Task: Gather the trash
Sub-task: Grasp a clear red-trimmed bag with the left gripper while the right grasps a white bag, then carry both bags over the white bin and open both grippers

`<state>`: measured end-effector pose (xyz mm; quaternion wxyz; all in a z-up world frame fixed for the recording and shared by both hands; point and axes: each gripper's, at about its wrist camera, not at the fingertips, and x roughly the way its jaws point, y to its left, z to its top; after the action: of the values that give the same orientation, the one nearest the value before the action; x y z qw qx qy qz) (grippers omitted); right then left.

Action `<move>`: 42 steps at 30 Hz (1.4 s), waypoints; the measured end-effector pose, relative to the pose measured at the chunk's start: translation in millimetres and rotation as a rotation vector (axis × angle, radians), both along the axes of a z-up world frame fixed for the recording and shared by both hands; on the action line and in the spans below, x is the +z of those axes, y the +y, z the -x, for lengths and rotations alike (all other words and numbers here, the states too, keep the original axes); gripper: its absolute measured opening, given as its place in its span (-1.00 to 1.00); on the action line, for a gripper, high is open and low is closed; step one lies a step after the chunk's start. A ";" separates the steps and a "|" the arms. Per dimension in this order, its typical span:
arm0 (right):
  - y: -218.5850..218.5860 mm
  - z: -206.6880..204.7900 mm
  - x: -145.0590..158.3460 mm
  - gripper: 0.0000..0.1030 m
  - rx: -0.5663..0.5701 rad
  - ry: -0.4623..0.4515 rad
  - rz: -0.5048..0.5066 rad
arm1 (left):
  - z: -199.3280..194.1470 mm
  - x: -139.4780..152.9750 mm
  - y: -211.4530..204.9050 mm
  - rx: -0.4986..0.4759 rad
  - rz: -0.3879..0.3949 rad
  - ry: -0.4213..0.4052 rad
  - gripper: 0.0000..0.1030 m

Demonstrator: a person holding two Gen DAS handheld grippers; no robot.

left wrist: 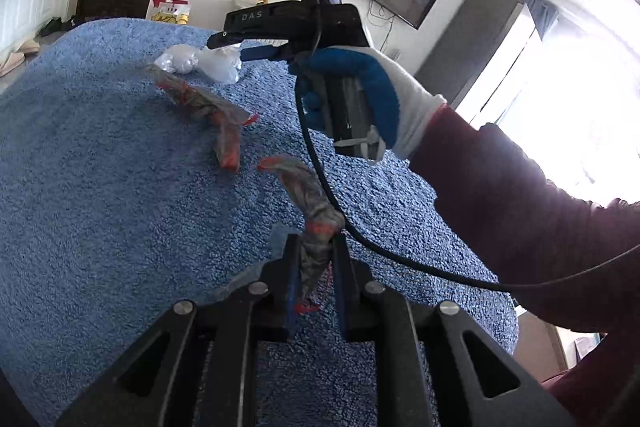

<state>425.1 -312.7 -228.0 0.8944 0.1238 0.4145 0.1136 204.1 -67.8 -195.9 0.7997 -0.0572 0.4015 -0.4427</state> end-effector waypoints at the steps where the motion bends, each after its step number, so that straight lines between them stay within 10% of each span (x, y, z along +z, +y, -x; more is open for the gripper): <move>1: -1.1 -2.4 -3.2 -0.20 0.000 0.010 -0.011 | 1.1 0.4 0.4 0.003 0.000 0.002 -0.73; 9: -2.6 25.5 9.2 -0.80 0.028 -0.013 -0.062 | -1.7 -0.8 4.3 0.021 -0.013 0.008 -0.73; 26: -34.7 267.3 87.7 -0.80 0.001 -0.172 0.013 | 26.9 25.8 3.7 0.098 -0.044 -0.004 -0.76; 42: -163.3 438.8 65.6 -0.79 -0.343 -0.258 -0.069 | 98.3 95.4 -89.5 -0.049 -0.130 -0.155 -0.79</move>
<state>-13.7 -476.0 -162.4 0.9415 0.2077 0.2651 -0.0111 105.8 -157.3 -100.4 0.8193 0.0389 0.3677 -0.4382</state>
